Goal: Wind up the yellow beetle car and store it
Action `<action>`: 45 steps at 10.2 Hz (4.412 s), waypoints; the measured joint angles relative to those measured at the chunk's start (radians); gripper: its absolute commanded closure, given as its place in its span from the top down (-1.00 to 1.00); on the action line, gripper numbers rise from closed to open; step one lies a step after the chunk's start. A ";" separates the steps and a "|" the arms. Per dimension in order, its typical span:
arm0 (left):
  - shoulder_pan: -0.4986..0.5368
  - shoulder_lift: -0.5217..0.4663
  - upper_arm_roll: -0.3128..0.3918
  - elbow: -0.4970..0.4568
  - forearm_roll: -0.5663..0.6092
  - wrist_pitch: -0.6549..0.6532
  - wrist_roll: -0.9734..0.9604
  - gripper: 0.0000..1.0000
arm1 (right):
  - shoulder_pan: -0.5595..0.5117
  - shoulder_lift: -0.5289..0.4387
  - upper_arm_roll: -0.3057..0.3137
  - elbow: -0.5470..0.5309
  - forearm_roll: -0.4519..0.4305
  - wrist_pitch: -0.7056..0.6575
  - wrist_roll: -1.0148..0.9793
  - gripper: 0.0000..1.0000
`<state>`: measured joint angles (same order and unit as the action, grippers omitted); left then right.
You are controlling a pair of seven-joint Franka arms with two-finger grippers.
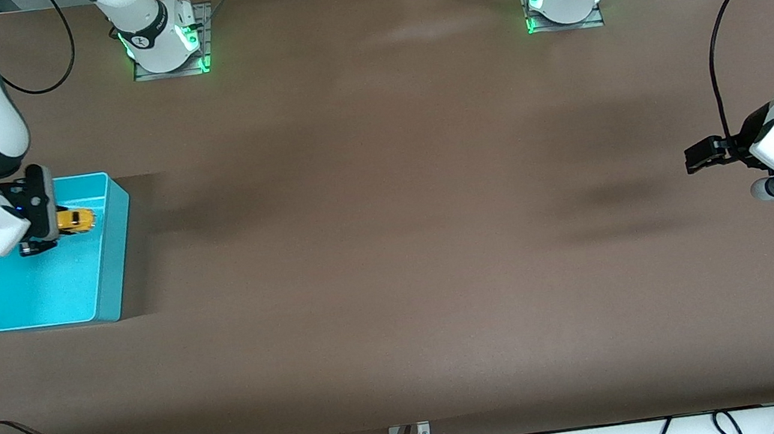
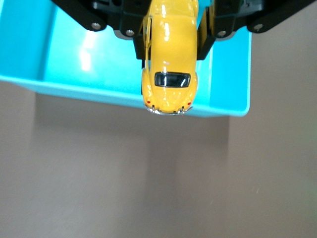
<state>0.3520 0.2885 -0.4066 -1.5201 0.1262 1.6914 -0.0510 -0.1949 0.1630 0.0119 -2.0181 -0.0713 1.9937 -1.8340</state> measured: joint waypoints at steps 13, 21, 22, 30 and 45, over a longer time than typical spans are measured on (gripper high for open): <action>0.000 0.000 0.000 0.000 0.000 -0.003 0.000 1.00 | -0.203 0.267 0.033 -0.048 -0.102 0.250 -0.226 -1.00; 0.000 0.006 0.000 0.000 0.000 -0.004 0.000 1.00 | -0.223 0.288 0.037 -0.039 -0.095 0.257 -0.227 1.00; 0.000 0.006 0.000 0.000 0.000 -0.004 0.000 1.00 | -0.224 0.288 0.037 -0.024 -0.082 0.236 -0.227 1.00; 0.000 0.006 0.000 0.000 0.000 -0.004 0.000 1.00 | -0.104 0.100 0.103 0.157 0.010 0.056 0.264 1.00; 0.000 0.007 0.000 0.000 0.000 -0.004 0.000 1.00 | 0.383 -0.248 -0.142 0.162 0.076 -0.231 1.780 1.00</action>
<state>0.3522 0.2956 -0.4068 -1.5200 0.1259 1.6878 -0.0509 0.1878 -0.0847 -0.1296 -1.8558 0.0045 1.7626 -0.0543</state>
